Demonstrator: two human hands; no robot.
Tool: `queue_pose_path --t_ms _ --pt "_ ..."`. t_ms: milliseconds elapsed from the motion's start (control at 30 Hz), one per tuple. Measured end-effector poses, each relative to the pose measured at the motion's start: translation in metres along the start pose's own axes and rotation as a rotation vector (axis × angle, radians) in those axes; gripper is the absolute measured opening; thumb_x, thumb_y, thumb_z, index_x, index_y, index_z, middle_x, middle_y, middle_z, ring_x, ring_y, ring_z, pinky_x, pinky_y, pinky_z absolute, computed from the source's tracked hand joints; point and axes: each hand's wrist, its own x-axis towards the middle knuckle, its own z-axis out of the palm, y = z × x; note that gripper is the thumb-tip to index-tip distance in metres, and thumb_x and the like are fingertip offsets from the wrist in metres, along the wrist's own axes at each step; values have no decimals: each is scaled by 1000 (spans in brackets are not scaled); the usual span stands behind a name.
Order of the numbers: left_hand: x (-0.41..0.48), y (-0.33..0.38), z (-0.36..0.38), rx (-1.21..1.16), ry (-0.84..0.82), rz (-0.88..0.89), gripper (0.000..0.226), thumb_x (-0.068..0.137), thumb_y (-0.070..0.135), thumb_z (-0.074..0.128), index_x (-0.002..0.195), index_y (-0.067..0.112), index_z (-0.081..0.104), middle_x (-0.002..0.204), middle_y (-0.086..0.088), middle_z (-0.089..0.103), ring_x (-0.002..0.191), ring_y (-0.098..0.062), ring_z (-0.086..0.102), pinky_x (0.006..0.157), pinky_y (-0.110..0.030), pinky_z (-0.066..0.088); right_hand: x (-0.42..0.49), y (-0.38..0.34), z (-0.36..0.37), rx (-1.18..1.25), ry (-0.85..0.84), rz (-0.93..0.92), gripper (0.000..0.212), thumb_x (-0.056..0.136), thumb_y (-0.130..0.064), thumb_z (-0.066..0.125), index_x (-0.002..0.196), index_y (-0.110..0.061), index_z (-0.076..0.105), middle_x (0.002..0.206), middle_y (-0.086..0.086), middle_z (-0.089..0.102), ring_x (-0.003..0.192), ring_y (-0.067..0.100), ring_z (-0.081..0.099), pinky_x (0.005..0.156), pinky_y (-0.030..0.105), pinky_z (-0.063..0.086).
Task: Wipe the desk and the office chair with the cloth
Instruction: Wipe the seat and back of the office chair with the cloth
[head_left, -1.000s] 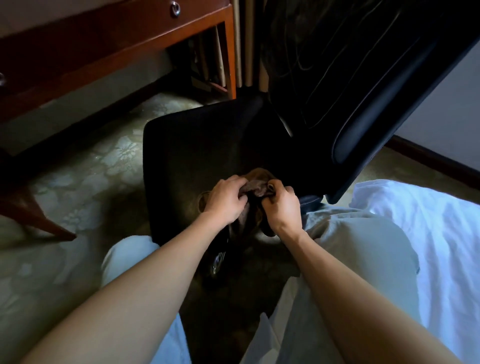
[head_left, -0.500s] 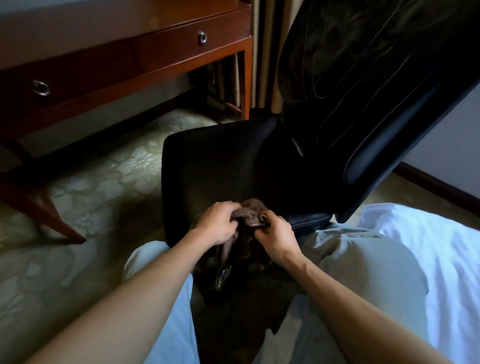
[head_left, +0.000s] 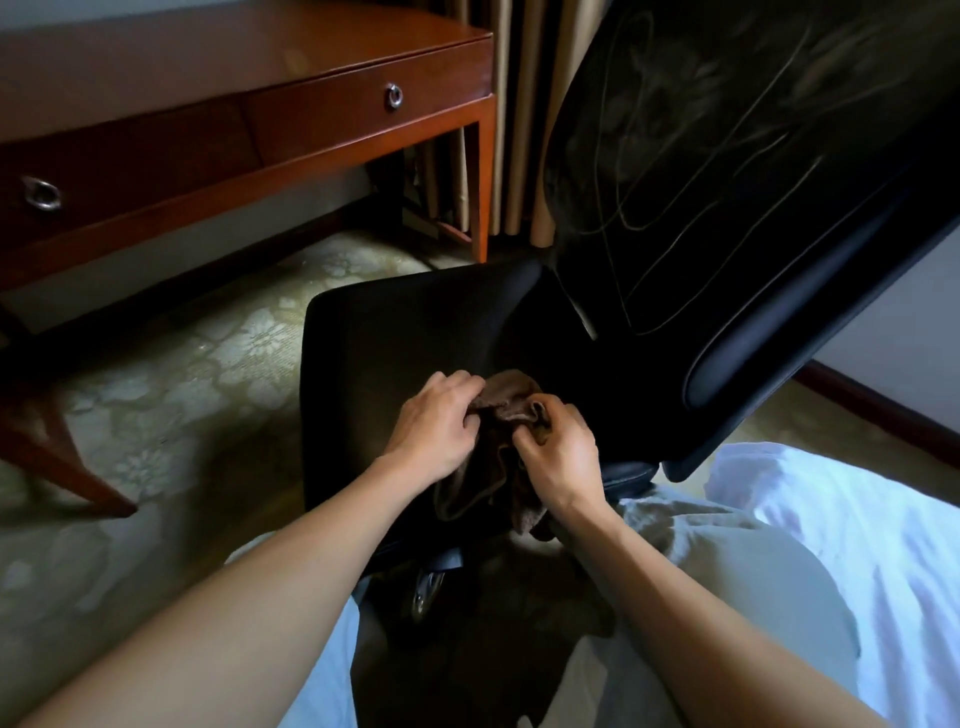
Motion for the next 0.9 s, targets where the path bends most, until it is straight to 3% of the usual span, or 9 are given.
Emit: queue_pose_path --t_ms 200,300,367,467,533,567,800,900 --pt "61 8 0 38 165 83 33 85 5 55 117 14 60 111 -7 59 102 -32 51 83 -50 49 68 -1 -8 7 65 4 35 90 -21 63 125 -20 62 113 4 61 101 17 61 79 20 41" --pt "88 12 7 42 225 40 37 87 3 56 122 13 60 118 -7 60 106 -33 52 87 -49 48 95 0 -11 33 74 -16 34 91 -19 59 125 -22 63 115 3 64 103 19 64 91 36 53" --pt "105 14 11 21 260 45 37 88 2 55 124 13 61 119 -7 60 107 -32 52 89 -47 48 114 2 -14 28 103 -53 35 92 -13 58 126 -19 63 116 4 61 105 21 64 95 39 53" --pt "127 14 19 -18 276 71 36 90 2 54 124 11 61 118 -8 60 106 -32 52 90 -47 48 141 9 -20 -5 124 -98 39 94 -4 55 133 -13 60 126 8 54 112 17 58 99 19 45" --pt "144 9 30 -25 271 72 35 90 2 53 123 11 61 118 -8 60 105 -32 51 89 -49 48 163 21 -17 -42 111 -114 42 95 -1 53 135 -10 59 131 10 53 113 11 53 92 -3 31" --pt "146 8 34 -25 260 71 33 91 2 52 122 11 61 118 -8 60 104 -32 51 89 -49 47 167 25 -17 -69 94 -116 42 94 1 53 135 -9 59 132 10 53 115 11 52 89 -6 26" --pt "145 -2 80 -79 78 -34 25 93 9 50 115 11 62 116 -11 61 102 -38 51 89 -51 46 178 63 6 -192 -88 85 50 96 -2 45 143 -17 52 135 10 59 125 25 56 98 22 39" --pt "140 -3 81 -115 53 -42 24 93 11 51 115 12 61 117 -11 61 100 -39 50 88 -53 46 177 62 5 -195 -107 105 50 97 -2 43 144 -17 52 136 10 60 126 26 56 98 22 40"
